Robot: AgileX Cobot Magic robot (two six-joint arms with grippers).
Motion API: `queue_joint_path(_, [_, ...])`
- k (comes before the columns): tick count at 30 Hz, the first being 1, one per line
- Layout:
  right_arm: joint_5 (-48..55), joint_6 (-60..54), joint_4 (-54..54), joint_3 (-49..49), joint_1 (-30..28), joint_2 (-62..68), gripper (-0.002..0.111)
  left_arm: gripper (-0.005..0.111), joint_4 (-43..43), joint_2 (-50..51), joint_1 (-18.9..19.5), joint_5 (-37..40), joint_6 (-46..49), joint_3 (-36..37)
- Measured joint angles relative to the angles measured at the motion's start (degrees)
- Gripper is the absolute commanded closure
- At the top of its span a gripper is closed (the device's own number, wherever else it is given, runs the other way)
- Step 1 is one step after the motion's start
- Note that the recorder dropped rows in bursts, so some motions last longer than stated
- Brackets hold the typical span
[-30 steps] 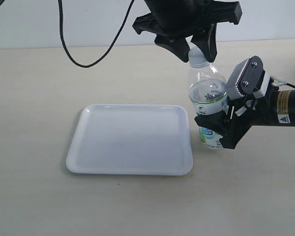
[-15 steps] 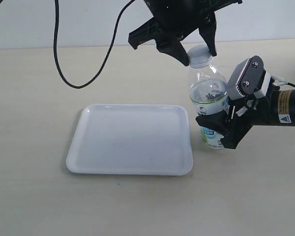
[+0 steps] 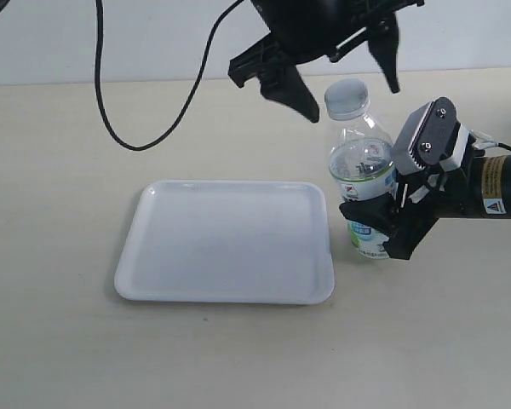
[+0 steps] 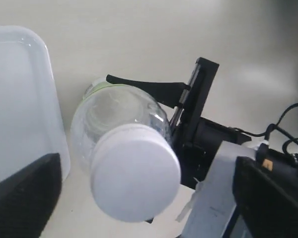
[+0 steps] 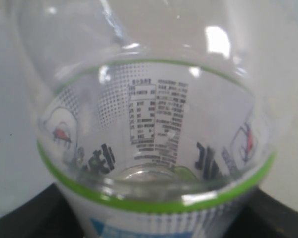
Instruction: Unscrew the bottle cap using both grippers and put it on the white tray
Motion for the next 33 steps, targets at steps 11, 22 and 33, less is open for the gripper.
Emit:
queue_joint_path(11, [0.0, 0.3, -0.2, 0.0, 0.0, 0.0, 0.108, 0.013, 0.7, -0.6, 0.0, 0.1, 29.0, 0.1])
queue_joint_path(22, [0.0, 1.2, -0.2, 0.0, 0.0, 0.0, 0.108, 0.013, 3.5, -2.8, 0.0, 0.1, 53.5, 0.1])
queue_joint_path(33, [0.0, 2.4, -0.2, 0.0, 0.0, 0.0, 0.108, 0.013, 3.4, -1.5, 0.0, 0.1, 61.2, 0.1])
